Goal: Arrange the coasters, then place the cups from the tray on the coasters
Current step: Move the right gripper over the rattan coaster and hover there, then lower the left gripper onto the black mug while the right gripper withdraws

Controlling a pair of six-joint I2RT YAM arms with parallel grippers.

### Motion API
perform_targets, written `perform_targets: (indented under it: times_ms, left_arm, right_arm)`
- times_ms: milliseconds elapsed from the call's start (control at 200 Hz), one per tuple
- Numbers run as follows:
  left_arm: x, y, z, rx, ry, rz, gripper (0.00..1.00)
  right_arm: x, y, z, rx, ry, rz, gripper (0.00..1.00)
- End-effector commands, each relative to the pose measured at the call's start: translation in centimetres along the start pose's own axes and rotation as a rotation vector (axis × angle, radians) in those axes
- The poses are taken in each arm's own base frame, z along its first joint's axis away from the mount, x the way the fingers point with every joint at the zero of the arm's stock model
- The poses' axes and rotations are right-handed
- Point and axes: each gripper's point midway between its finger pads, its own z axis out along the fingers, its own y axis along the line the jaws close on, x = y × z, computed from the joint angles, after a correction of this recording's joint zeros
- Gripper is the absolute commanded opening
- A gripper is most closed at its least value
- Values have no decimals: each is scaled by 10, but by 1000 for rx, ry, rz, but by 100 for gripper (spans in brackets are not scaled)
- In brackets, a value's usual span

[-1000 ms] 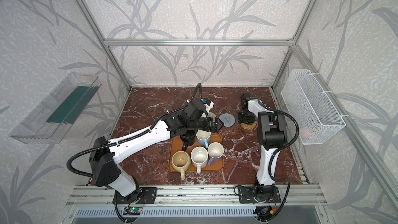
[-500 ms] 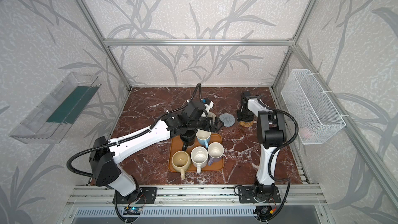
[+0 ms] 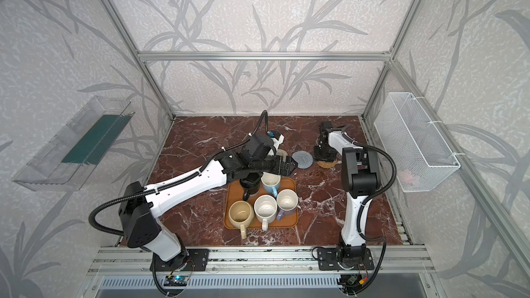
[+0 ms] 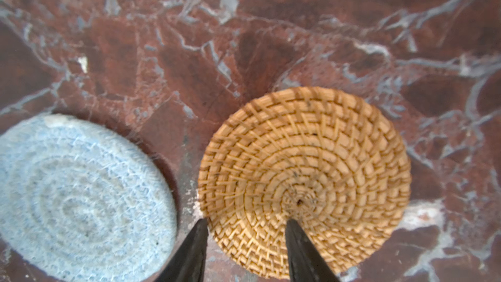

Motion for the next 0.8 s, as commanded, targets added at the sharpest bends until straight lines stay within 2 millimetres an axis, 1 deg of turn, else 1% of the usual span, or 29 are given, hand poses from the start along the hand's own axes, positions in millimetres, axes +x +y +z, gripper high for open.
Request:
perform_targets:
  times_ms: [0, 180, 290, 325, 370, 405, 460, 480, 495, 555, 610, 665, 795]
  left_arm:
    - [-19, -5, -22, 6, -63, -5, 99]
    - [-23, -1, -34, -7, -79, 0, 99]
    - [-23, 7, -45, -41, -87, 6, 99]
    - [-22, 11, -50, -57, -89, 7, 99]
    - [-21, 16, -57, -76, -93, 4, 99]
    - [-20, 20, -62, -89, -94, 4, 99]
    - [-15, 28, -71, -117, -95, 0, 98]
    - [-12, 32, -73, -129, -88, 0, 97]
    - [-10, 35, -76, -138, -86, -1, 96]
    - [-3, 47, -88, -176, -79, -5, 92]
    - [2, 58, -99, -208, -82, -16, 89]
    - [12, 71, -109, -242, -76, -27, 86]
    - [37, 100, -126, -305, -43, -56, 85]
  right_arm:
    - [5, 4, -6, -13, 3, -3, 52]
    - [-4, 4, -35, -11, -67, 1, 58]
    - [-7, 10, -61, -23, -125, -8, 61]
    - [-7, 12, -71, -24, -148, -14, 65]
    - [-6, 14, -83, -27, -170, -20, 77]
    - [-4, 17, -93, -33, -186, -25, 84]
    - [1, 21, -111, -40, -220, -37, 92]
    - [3, 24, -114, -46, -228, -45, 94]
    - [4, 27, -125, -56, -255, -54, 95]
    - [13, 38, -144, -97, -300, -80, 100]
    - [23, 50, -160, -158, -331, -106, 99]
    - [34, 61, -176, -215, -365, -125, 99]
    - [62, 89, -204, -360, -434, -177, 99]
